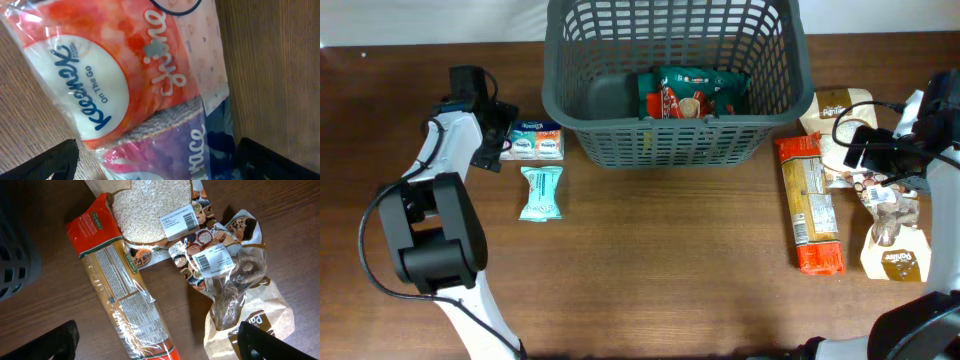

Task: Pack container
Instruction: 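Return the left gripper and grasp the row of Kleenex tissue packs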

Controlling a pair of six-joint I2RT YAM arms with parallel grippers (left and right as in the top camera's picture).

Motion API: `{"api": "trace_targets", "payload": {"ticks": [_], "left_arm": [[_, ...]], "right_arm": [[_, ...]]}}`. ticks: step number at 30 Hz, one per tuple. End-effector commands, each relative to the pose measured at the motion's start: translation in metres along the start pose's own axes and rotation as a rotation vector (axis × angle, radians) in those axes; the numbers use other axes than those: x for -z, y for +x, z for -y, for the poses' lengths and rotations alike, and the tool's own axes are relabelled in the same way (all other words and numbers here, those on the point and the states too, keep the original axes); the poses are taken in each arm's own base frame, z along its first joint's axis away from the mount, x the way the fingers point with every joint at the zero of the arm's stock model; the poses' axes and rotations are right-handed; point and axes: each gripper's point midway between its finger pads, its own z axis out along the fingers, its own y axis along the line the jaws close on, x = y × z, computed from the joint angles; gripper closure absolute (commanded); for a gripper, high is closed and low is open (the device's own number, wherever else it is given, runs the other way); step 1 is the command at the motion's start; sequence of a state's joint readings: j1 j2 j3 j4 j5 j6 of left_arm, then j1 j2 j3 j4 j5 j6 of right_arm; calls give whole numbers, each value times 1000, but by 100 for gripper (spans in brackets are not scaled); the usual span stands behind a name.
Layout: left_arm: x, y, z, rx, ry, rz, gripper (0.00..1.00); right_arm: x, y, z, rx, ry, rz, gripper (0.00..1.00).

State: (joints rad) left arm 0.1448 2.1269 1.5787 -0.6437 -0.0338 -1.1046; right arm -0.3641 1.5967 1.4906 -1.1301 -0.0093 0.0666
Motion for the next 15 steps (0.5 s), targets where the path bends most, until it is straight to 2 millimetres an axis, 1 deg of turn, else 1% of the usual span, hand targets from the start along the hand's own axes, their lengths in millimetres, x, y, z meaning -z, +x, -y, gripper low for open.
{"api": "trace_targets", "payload": {"ticks": [1, 5, 8, 9, 11, 12, 13, 14, 15], "left_arm": [[-17, 0, -11, 15, -35, -3, 4], [-26, 0, -14, 18, -44, -6, 4], [-31, 1, -17, 19, -55, -11, 11], [-32, 1, -18, 19, -57, -12, 18], [-33, 1, -19, 20, -60, -13, 22], [-34, 1, -19, 20, -62, -14, 27], [-34, 2, -19, 19, -61, -17, 38], [-34, 2, -19, 19, -62, -19, 47], [-34, 3, -19, 19, -60, -25, 60]], "right_arm": [[1, -5, -1, 3, -8, 9, 1], [1, -5, -1, 3, -8, 9, 1], [1, -5, -1, 3, -8, 9, 1], [1, -5, 0, 3, -8, 9, 1], [1, -5, -1, 3, -8, 9, 1], [1, -5, -1, 3, -8, 9, 1], [1, -5, -1, 3, -8, 9, 1], [1, -5, -1, 3, -8, 9, 1], [1, -5, 0, 3, -8, 9, 1]]}}
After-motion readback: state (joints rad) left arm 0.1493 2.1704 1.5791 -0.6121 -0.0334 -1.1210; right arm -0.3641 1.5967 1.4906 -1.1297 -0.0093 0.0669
